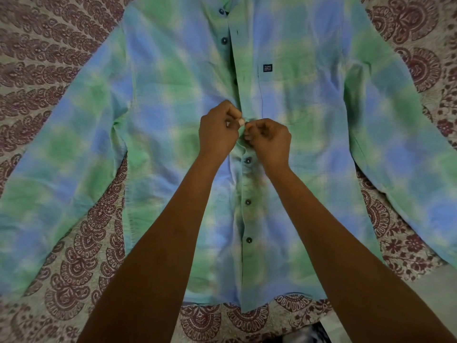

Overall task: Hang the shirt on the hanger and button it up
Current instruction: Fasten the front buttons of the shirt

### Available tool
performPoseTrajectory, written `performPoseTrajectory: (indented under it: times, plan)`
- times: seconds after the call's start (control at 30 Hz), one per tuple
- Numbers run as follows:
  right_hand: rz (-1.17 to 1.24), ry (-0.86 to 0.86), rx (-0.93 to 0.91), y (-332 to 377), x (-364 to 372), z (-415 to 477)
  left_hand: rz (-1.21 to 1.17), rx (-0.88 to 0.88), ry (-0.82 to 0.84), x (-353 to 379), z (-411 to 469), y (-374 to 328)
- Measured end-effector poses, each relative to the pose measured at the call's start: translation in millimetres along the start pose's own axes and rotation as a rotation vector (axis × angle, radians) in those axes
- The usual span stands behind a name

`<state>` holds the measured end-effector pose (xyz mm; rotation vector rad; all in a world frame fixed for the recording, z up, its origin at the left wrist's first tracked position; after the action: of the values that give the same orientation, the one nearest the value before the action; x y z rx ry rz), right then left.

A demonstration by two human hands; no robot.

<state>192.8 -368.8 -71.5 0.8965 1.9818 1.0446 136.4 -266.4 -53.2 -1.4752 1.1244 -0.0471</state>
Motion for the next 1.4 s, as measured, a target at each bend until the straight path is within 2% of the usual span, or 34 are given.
performPoseTrajectory:
  times: [0.1,0.17,0.23,0.3,0.37,0.43,0.47,0.53,0.6,0.73,0.83,0.93,1.03,1.17,1.27,1.33,1.4]
  plan:
    - [0.257,0.234,0.264,7,-6,10,-0.077,-0.067,0.047,-3,3,6]
    - [0.285,0.361,0.341,11,-11,16,-0.207,-0.149,0.078,-1,2,11]
    - [0.219,0.402,0.362,11,-14,22,-0.225,-0.169,0.058,3,0,14]
    - [0.027,0.368,0.285,10,-12,28,-0.128,-0.140,-0.002,5,2,14]
    - [-0.249,0.246,0.058,13,-11,37,-0.071,-0.123,-0.095,1,8,12]
    - [-0.347,0.080,-0.117,25,-13,43,-0.103,-0.105,-0.180,-8,18,7]
    - [-0.336,0.050,-0.177,34,-12,45,-0.119,-0.095,-0.210,-13,25,4]
    - [-0.357,0.104,-0.291,50,-3,51,-0.114,-0.063,-0.220,-20,41,-6]
    - [-0.522,0.200,-0.378,59,13,58,-0.070,-0.049,-0.188,-22,59,-13]
    - [-0.785,0.223,-0.360,61,37,76,0.037,-0.066,-0.115,-17,84,-14]
    - [-0.723,0.145,-0.357,59,36,86,0.064,-0.057,-0.090,-11,90,-9]
    - [-0.632,0.049,-0.392,58,27,92,0.134,0.023,-0.067,-2,89,-6]
    - [-0.629,0.135,-0.412,53,26,93,0.224,0.030,-0.067,4,90,-1]
    - [-0.630,0.259,-0.332,48,36,99,0.274,0.053,-0.020,3,91,6]
    - [-0.837,0.356,-0.338,49,42,102,0.326,0.080,0.037,0,94,9]
    - [-0.953,0.349,-0.343,50,45,99,0.333,0.078,0.052,-2,97,8]
    - [-1.019,0.272,-0.346,49,48,94,0.334,0.065,0.055,-2,97,7]
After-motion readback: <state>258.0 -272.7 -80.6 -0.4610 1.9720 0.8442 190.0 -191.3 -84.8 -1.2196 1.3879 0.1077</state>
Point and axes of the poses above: each hand's wrist, its own z-axis towards the middle knuckle, its own x-axis out of the palm, y = z × x, the point moved 2 cm from there along z, towards the middle knuckle, and after that the axes turned 2 degrees about -y, right-handed, at the moved point
